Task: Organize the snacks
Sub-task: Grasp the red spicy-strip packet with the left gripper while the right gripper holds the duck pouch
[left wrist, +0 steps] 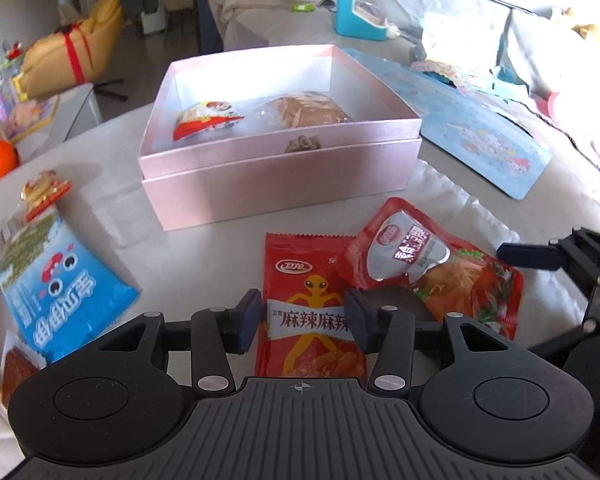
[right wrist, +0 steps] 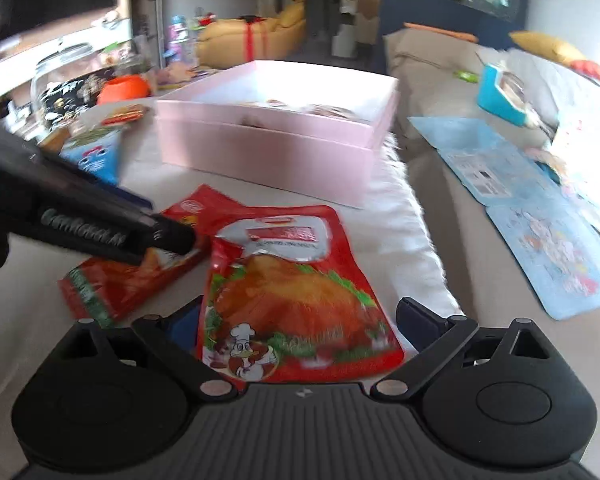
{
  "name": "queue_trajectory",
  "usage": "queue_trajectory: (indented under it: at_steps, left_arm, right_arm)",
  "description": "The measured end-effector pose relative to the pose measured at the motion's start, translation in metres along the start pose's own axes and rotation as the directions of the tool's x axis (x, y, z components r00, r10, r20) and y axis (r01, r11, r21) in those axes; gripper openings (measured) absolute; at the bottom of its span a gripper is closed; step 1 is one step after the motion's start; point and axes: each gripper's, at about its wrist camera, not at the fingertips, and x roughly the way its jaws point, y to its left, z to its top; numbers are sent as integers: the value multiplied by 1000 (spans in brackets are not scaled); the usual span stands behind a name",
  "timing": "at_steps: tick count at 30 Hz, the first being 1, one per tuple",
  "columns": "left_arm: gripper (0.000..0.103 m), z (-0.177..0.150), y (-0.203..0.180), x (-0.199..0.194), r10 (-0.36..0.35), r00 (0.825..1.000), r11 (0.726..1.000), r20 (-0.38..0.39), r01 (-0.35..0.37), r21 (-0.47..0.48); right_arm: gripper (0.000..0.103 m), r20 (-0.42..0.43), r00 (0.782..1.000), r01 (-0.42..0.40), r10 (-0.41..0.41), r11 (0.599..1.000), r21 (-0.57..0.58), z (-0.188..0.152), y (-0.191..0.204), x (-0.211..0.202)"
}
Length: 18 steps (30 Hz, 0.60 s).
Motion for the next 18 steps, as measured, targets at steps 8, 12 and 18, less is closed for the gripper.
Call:
queue_trajectory:
  at_steps: [8, 12, 18]
  left_arm:
    - [59, -4, 21, -3, 67, 998, 998, 16, -67, -19]
    - [52, -2, 24, -5, 22, 1000, 998, 11, -21, -62]
    - [59, -3, 6, 0, 12, 1000, 1000, 3, -12, 0]
  right_arm:
    - [98, 6, 1000, 11, -11, 1000, -11, -2, 2, -1]
    - [98, 4, 1000, 7, -7, 1000, -9, -1, 1, 1]
    - [99, 4, 1000, 6, -6, 1000, -6, -1, 0, 2]
